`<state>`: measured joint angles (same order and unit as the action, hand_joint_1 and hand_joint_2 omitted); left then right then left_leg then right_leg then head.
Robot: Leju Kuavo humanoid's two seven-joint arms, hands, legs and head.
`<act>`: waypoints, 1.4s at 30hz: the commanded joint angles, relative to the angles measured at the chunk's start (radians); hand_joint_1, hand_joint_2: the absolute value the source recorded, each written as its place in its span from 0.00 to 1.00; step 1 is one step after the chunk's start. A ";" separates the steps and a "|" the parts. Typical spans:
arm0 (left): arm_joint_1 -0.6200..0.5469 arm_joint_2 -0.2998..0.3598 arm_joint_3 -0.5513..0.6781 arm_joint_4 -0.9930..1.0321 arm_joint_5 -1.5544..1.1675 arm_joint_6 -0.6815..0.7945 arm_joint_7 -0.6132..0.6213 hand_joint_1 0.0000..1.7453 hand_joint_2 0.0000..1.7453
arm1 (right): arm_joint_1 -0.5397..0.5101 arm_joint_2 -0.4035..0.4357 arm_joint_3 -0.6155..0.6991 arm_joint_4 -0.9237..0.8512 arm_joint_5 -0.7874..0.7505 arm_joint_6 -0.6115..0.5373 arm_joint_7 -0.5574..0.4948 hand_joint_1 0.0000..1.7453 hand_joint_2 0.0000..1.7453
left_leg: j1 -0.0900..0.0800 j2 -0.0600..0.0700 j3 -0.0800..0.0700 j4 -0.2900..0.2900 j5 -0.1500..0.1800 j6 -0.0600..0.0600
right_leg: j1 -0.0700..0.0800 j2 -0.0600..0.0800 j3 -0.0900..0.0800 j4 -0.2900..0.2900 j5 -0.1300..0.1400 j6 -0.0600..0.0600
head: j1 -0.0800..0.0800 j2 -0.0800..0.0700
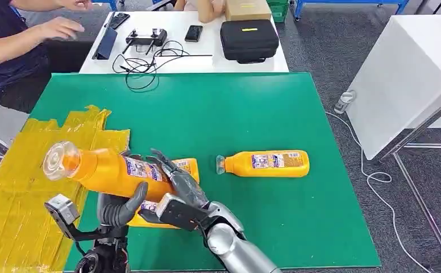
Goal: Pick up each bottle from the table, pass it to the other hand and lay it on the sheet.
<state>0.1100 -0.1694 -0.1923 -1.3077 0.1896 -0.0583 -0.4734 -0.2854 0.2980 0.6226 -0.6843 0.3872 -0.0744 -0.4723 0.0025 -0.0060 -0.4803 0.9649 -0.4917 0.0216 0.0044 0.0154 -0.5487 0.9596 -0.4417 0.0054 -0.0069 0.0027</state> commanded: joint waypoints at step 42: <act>-0.321 0.115 0.813 0.414 -1.657 0.756 0.160 1.00 1.00 | 0.213 -0.272 -0.242 -0.569 -0.084 0.115 -0.022 0.00 0.00 | 0.000 -0.002 0.000 -0.001 0.002 -0.003 | 0.000 -0.003 0.000 0.000 0.001 0.000 | 0.000 0.000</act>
<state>-0.1389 -0.0717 0.5791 -1.0139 -1.4592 0.6989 -0.3185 -0.0207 0.0416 0.3849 -1.3298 0.3086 0.0412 -0.4936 0.0030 -0.0079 -0.4810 0.9648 -0.4903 0.0196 0.0051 0.0136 -0.5494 0.9600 -0.4413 0.0050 -0.0069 0.0027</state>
